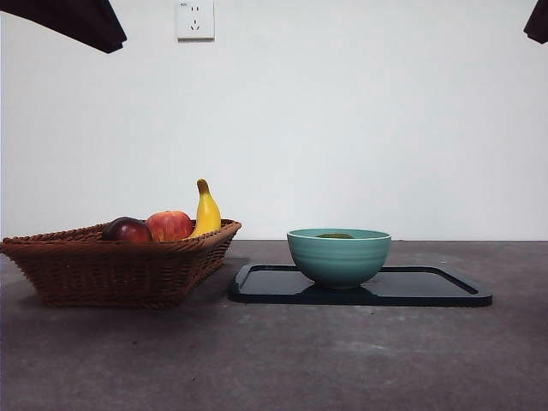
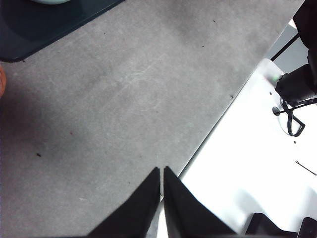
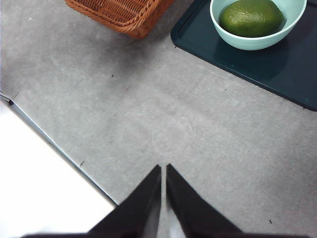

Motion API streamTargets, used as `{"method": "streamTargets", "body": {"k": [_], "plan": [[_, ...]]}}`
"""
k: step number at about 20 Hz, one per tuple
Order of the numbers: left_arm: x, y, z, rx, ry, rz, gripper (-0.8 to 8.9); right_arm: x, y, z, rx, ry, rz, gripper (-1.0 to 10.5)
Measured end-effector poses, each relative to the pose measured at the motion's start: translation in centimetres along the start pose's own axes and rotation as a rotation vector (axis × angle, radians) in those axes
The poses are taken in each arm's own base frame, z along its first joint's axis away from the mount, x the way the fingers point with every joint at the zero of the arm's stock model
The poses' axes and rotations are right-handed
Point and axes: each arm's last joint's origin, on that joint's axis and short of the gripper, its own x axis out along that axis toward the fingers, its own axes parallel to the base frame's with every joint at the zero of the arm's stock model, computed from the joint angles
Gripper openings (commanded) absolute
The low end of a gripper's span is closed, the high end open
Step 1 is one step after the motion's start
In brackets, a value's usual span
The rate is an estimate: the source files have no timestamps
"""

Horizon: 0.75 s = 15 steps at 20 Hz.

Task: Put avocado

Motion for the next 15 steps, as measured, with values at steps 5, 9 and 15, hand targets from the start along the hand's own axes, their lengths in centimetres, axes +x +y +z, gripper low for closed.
{"method": "streamTargets", "body": {"k": [5,9,15], "plan": [[0.0,0.0,0.0,0.000,0.000,0.000,0.09,0.0,0.0,0.0,0.000,0.000,0.000,0.1],[-0.7,0.2,0.1,0.049,-0.048,0.035,0.09,0.0,0.0,0.0,0.000,0.000,0.000,0.1],[-9.6,1.5,0.1,0.242,-0.656,0.449,0.09,0.0,0.0,0.0,0.000,0.000,0.000,0.1]]}}
